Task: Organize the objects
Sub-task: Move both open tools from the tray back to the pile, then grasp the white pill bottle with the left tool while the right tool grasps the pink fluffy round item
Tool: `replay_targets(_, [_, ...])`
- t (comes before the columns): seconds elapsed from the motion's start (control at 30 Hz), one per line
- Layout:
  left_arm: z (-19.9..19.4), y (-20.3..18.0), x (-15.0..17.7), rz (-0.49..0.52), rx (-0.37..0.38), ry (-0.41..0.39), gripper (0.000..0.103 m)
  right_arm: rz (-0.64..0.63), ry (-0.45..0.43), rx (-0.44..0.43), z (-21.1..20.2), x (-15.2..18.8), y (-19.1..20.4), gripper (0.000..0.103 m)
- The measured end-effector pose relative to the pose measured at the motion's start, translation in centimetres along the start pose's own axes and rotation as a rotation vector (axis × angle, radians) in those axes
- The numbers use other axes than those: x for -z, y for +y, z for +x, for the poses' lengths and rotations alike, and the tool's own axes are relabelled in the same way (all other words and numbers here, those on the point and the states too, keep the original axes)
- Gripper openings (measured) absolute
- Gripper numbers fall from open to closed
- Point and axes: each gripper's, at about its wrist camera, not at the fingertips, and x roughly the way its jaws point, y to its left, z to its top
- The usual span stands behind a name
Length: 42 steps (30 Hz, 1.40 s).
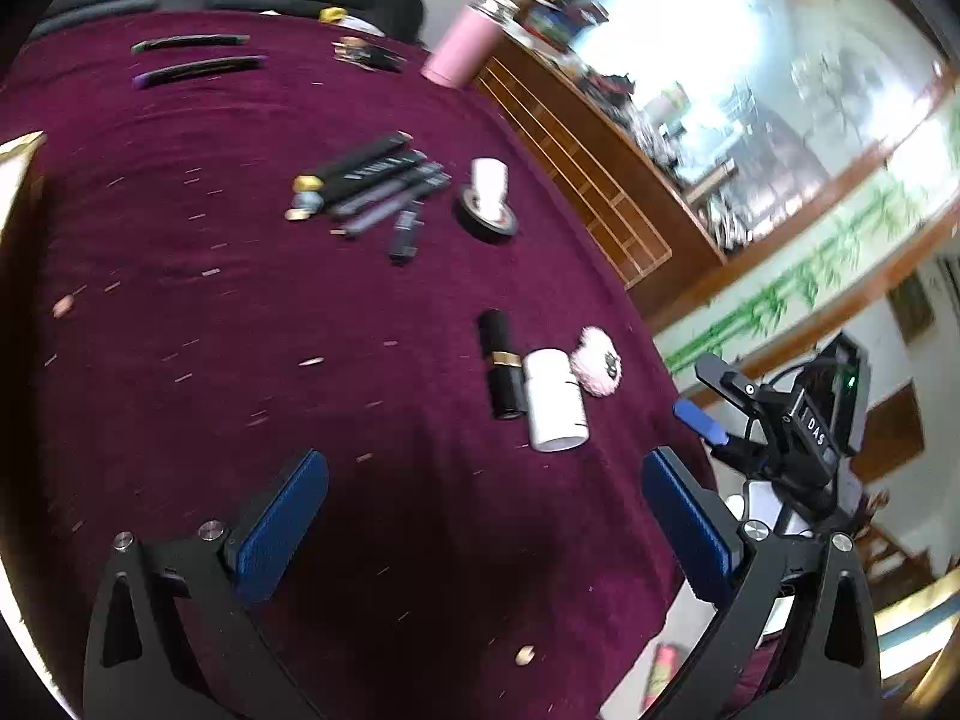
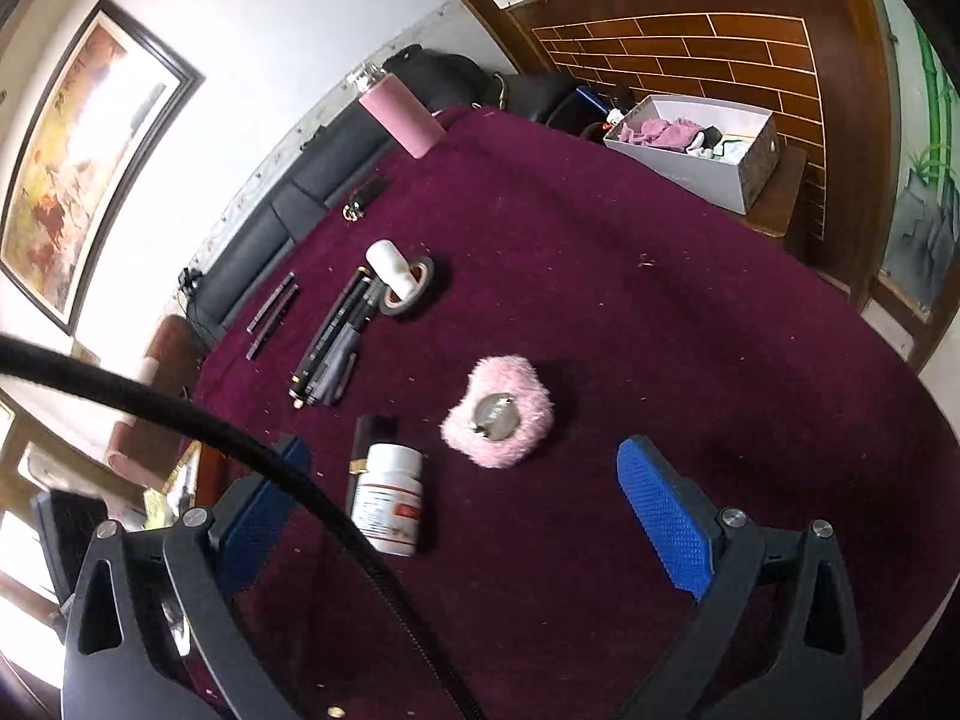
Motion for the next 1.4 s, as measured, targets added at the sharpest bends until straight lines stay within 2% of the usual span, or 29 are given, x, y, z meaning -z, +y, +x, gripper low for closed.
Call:
replay_targets(0.13, [2.7, -4.0, -0.1, 0.115, -0.008, 0.034, 0.101, 0.008, -0.004, -0.004, -0.3, -0.4, -1.2, 0.103])
replay_targets(0.27, [5.4, -8.4, -0.1, 0.266, -0.071, 0.043, 0.101, 0.034, -0.002, -0.001, -0.3, -0.2, -3.0, 0.103])
replay_targets(0.37, [7.3, -10.9, -0.1, 0.373, -0.124, 0.063, 0.098, 0.044, -0.002, 0.0, -0.7, -0.1, -3.6, 0.103])
replay_targets(0.43, [8.7, -11.9, 0.0, 0.424, -0.163, 0.09, 0.091, 0.055, -0.003, -0.003, -1.0, 0.0, -4.1, 0.103])
replay_targets(0.5, [10.2, -11.7, -0.1, 0.419, -0.179, 0.142, 0.071, 0.065, -0.003, -0.007, -1.2, -0.1, -4.6, 0.103])
replay_targets(0.53, [10.7, -11.4, -0.2, 0.407, -0.182, 0.156, 0.067, 0.069, -0.004, -0.01, -1.3, -0.2, -4.8, 0.103])
replay_targets(0.57, [11.1, -11.0, -0.3, 0.389, -0.171, 0.171, 0.058, 0.069, -0.003, -0.01, -1.3, -0.3, -5.0, 0.103])
replay_targets(0.6, [11.5, -10.6, -0.5, 0.371, -0.156, 0.184, 0.045, 0.068, -0.004, -0.011, -1.4, -0.3, -5.0, 0.103])
replay_targets(0.63, [11.7, -10.2, -0.6, 0.357, -0.152, 0.196, 0.039, 0.068, -0.003, -0.012, -1.4, -0.3, -5.1, 0.103])
replay_targets(0.7, [12.1, -10.0, -0.6, 0.347, -0.152, 0.21, 0.032, 0.065, 0.001, -0.013, -1.2, -0.4, -5.1, 0.103])
replay_targets(0.8, [12.6, -10.0, -0.5, 0.355, -0.177, 0.21, 0.03, 0.051, 0.014, -0.013, -0.7, -0.4, -4.9, 0.103])
replay_targets(0.9, [12.7, -9.8, -1.1, 0.326, -0.174, 0.209, 0.03, 0.033, 0.028, -0.007, -0.2, -0.4, -4.5, 0.103])
replay_targets(1.17, [13.6, -10.0, -1.6, 0.337, -0.167, 0.186, 0.03, 0.022, 0.039, 0.006, -0.1, -0.6, -4.2, 0.103])
replay_targets(1.23, [12.8, -9.4, -1.7, 0.313, -0.136, 0.175, 0.03, 0.009, 0.041, 0.02, -0.1, -0.8, -4.0, 0.103])
replay_targets(1.4, [8.4, -7.4, -1.9, 0.229, -0.088, 0.09, 0.03, -0.058, 0.069, 0.066, 0.7, -1.2, -2.8, 0.103])
